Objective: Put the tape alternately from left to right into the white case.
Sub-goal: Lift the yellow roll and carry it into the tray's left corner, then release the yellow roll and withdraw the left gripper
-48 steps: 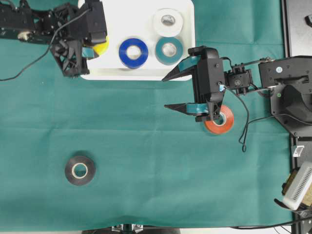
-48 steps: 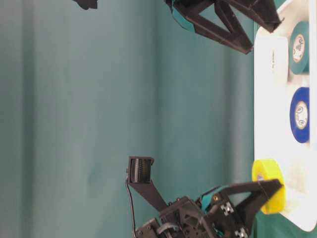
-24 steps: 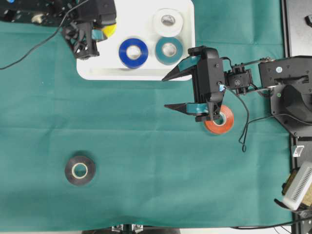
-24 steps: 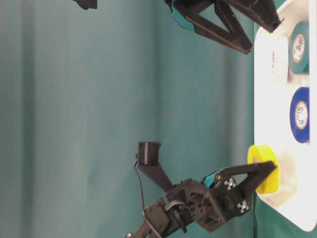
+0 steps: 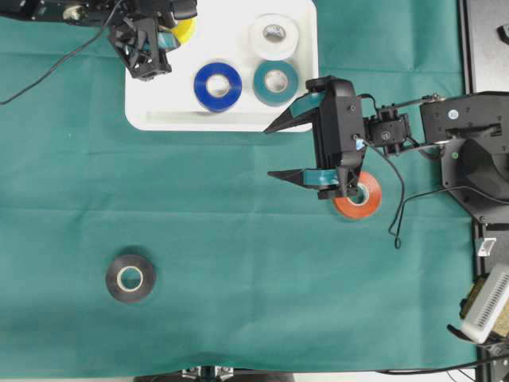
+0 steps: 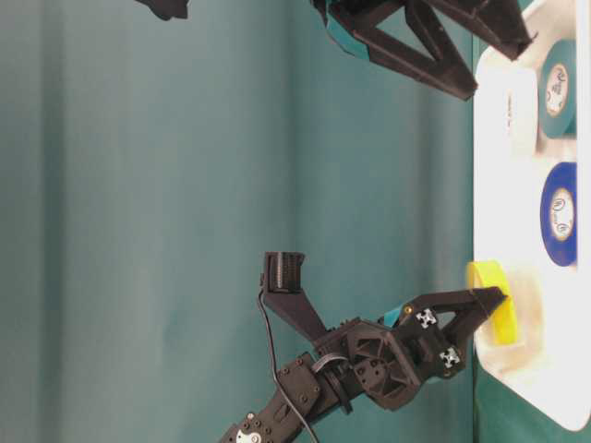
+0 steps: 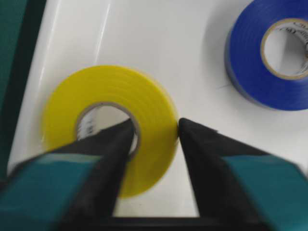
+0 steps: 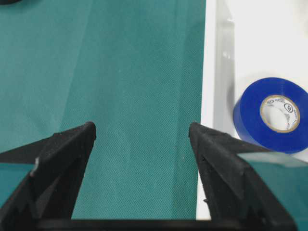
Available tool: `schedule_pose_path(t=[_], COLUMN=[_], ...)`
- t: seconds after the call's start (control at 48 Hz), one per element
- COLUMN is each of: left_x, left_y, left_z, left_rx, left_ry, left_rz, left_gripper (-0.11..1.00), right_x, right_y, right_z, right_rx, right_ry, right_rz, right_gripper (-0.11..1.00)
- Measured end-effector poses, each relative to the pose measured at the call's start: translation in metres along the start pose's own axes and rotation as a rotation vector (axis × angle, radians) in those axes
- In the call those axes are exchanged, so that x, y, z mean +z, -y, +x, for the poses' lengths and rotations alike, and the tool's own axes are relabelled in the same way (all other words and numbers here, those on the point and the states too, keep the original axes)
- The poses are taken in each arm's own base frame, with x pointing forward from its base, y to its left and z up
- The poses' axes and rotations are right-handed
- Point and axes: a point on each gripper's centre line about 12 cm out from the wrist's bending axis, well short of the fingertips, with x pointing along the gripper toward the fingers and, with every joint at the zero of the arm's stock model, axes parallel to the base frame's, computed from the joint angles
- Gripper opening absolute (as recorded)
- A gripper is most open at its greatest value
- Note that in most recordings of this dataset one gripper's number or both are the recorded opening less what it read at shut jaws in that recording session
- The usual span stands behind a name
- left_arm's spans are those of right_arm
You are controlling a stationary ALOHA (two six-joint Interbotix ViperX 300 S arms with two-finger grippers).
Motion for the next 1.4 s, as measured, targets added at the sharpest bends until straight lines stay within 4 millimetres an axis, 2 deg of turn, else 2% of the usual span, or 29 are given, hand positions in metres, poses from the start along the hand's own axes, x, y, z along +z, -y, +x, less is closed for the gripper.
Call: schedule_pose_path(t=[0.063, 0.188, 0.229, 0.355, 0.521, 0.709, 1.043, 1.397], left_x=[0.0, 0.001, 0.001, 0.001, 0.002, 0.006, 0.004, -0.009], left_y=[0.0, 0.0, 0.0, 0.0, 0.0, 0.009, 0.05, 0.102], left_z=[-0.001, -0.001, 0.0, 0.0, -0.001, -0.014, -0.041, -0.057], left_rx=[0.0, 0.002, 0.002, 0.002, 0.002, -0.008, -0.068, -0.156], left_ry=[0.002, 0.008, 0.008, 0.011, 0.014, 0.04, 0.082, 0.111], left_rz=[0.002, 0.0, 0.0, -0.001, 0.0, 0.018, 0.099, 0.211], left_gripper=[0.3, 0.69, 0.76, 0.7, 0.7, 0.7, 0.7, 0.69], right_x=[0.0, 0.0, 0.0, 0.0, 0.0, 0.0, 0.0, 0.0], right_y=[0.0, 0.0, 0.0, 0.0, 0.0, 0.0, 0.0, 0.0], right_z=[0.0, 0.0, 0.0, 0.0, 0.0, 0.0, 0.0, 0.0], right_rx=[-0.001, -0.001, 0.0, 0.0, -0.001, -0.001, -0.001, -0.001], right_ry=[0.0, 0.0, 0.0, 0.0, 0.0, 0.0, 0.0, 0.0], right_rz=[0.001, 0.001, -0.002, 0.0, 0.001, 0.001, 0.001, 0.001], right_gripper=[0.81, 0.81, 0.81, 0.81, 0.81, 0.81, 0.81, 0.81])
